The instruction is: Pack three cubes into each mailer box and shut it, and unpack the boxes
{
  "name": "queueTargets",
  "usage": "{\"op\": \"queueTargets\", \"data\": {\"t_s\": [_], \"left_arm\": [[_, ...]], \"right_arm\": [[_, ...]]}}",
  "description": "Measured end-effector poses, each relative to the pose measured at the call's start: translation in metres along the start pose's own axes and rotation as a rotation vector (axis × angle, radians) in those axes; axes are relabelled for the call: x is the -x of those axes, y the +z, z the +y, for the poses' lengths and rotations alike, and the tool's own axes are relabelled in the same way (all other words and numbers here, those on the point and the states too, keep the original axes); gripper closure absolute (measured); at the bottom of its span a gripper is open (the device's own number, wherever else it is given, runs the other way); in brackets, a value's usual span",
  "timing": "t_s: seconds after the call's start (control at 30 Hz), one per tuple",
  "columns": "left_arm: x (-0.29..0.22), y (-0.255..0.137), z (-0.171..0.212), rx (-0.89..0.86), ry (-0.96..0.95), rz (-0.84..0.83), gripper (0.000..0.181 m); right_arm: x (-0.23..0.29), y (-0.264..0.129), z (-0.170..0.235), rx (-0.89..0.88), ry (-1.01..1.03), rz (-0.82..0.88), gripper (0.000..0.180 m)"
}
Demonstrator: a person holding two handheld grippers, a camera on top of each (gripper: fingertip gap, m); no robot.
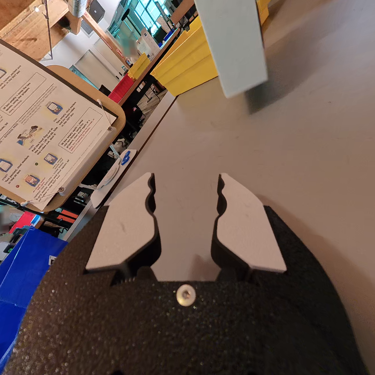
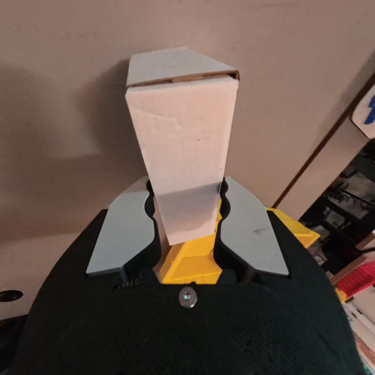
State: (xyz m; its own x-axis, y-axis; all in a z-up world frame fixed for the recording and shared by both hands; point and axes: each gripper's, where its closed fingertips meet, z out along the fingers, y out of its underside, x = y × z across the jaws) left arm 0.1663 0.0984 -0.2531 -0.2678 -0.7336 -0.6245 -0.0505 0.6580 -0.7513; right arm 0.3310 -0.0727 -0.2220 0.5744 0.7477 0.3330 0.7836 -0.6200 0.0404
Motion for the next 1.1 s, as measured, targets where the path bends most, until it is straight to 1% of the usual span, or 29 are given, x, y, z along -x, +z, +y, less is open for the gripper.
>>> {"op": "queueTargets", "data": {"t_s": [0.13,0.2,0.3,0.37,0.43,0.5,0.6,0.67,0.73,0.8,0.9,1.0,1.1], "left_arm": [[0.003,-0.002,0.0,-0.007,-0.02,-0.007,0.123],[0.004,-0.002,0.0,-0.008,-0.035,-0.007,0.123],[0.005,-0.001,0.001,0.001,-0.043,-0.002,0.123],[0.003,0.0,0.002,0.013,-0.036,0.004,0.123],[0.002,0.001,0.003,0.024,-0.027,0.011,0.123],[0.001,0.002,0.004,0.029,-0.024,0.014,0.123],[0.001,0.002,0.004,0.028,-0.03,0.017,0.123],[0.002,0.002,0.004,0.027,-0.037,0.017,0.123],[0.002,0.002,0.004,0.026,-0.042,0.019,0.123],[0.003,0.002,0.004,0.025,-0.044,0.019,0.123],[0.002,0.001,0.004,0.023,-0.039,0.017,0.123],[0.002,0.001,0.003,0.019,-0.037,0.014,0.123],[0.003,0.0,0.003,0.013,-0.041,0.011,0.123]], "right_arm": [[-0.025,-0.062,0.013,-0.066,0.154,0.229,0.117],[-0.03,-0.093,0.024,-0.093,0.222,0.314,0.117],[-0.04,-0.123,0.06,-0.004,0.309,0.455,0.117],[-0.049,-0.129,0.093,0.096,0.382,0.547,0.117],[-0.056,-0.122,0.129,0.215,0.451,0.621,0.116],[-0.058,-0.103,0.158,0.3,0.508,0.662,0.116],[-0.053,-0.067,0.192,0.383,0.608,0.688,0.117],[-0.049,-0.046,0.208,0.453,0.621,0.693,0.117],[-0.047,-0.027,0.214,0.48,0.622,0.697,0.117],[-0.049,-0.014,0.215,0.468,0.64,0.71,0.117],[-0.06,-0.001,0.214,0.417,0.631,0.762,0.117],[-0.067,0.008,0.219,0.424,0.599,0.807,0.117],[-0.069,0.024,0.218,0.408,0.575,0.801,0.117]]}}
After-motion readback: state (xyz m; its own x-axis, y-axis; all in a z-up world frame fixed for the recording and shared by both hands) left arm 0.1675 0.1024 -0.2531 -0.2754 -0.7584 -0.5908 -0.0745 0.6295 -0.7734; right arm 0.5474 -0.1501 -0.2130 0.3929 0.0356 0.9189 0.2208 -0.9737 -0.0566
